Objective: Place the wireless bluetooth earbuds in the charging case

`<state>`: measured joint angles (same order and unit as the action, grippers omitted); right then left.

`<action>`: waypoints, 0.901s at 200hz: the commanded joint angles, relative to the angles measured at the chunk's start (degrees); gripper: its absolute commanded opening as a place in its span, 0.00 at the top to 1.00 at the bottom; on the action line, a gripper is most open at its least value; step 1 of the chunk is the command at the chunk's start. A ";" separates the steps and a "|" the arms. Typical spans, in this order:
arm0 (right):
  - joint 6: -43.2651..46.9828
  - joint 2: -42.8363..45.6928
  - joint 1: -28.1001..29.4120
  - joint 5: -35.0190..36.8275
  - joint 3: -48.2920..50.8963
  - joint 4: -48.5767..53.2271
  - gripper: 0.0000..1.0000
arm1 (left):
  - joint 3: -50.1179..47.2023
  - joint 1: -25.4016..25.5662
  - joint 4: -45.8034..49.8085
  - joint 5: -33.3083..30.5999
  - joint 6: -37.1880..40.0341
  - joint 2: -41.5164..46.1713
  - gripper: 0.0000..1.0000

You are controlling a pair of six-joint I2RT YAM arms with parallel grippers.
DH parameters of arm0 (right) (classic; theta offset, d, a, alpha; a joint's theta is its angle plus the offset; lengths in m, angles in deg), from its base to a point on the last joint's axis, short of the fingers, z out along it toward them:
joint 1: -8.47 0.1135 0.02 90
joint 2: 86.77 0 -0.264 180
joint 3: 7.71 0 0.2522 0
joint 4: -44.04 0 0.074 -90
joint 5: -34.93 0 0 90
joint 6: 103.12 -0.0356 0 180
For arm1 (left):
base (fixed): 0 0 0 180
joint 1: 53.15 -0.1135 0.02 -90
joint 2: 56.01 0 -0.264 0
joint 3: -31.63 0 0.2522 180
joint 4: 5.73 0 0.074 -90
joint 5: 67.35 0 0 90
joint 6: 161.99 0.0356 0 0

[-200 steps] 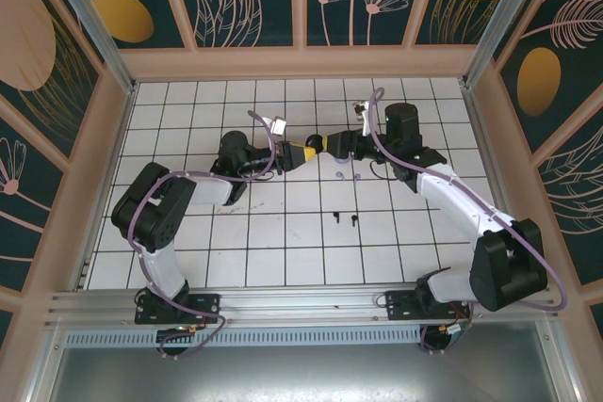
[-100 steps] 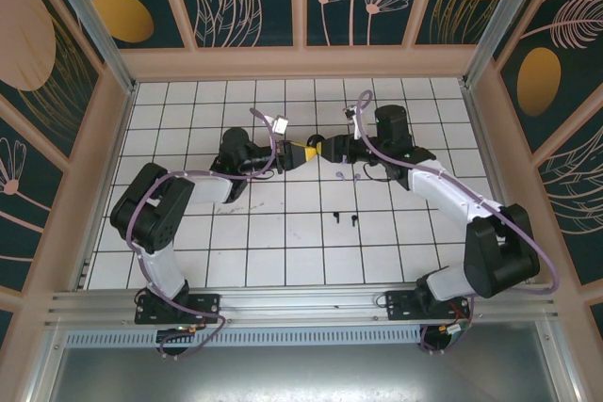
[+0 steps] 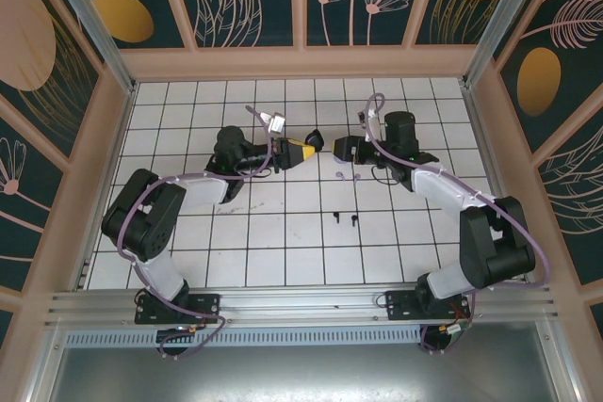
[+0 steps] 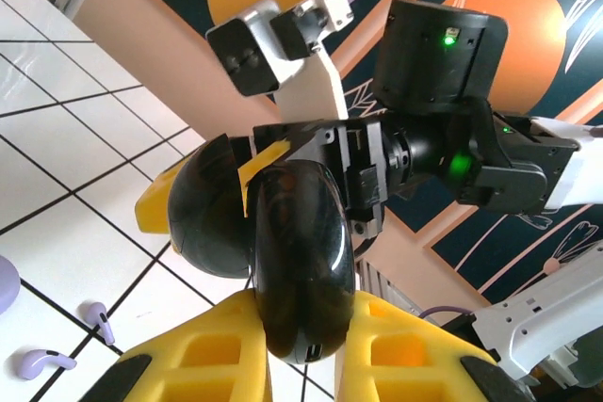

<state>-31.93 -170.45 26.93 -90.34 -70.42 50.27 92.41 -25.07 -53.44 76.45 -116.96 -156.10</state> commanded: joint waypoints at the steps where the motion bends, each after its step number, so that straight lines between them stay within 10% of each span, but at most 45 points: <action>1: -1.76 4.78 -0.12 -0.47 1.41 -1.41 0.49 | -0.79 0.12 -2.12 1.22 1.67 1.30 1.00; 180: -3.16 6.38 2.72 -12.65 -2.55 -4.13 0.62 | 0.43 0.16 -10.12 8.16 -3.54 -0.30 1.00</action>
<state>-36.39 -162.78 28.89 -101.68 -70.57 46.82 91.78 -25.07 -60.02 82.72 -119.82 -156.08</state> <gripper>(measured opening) 0.381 0.182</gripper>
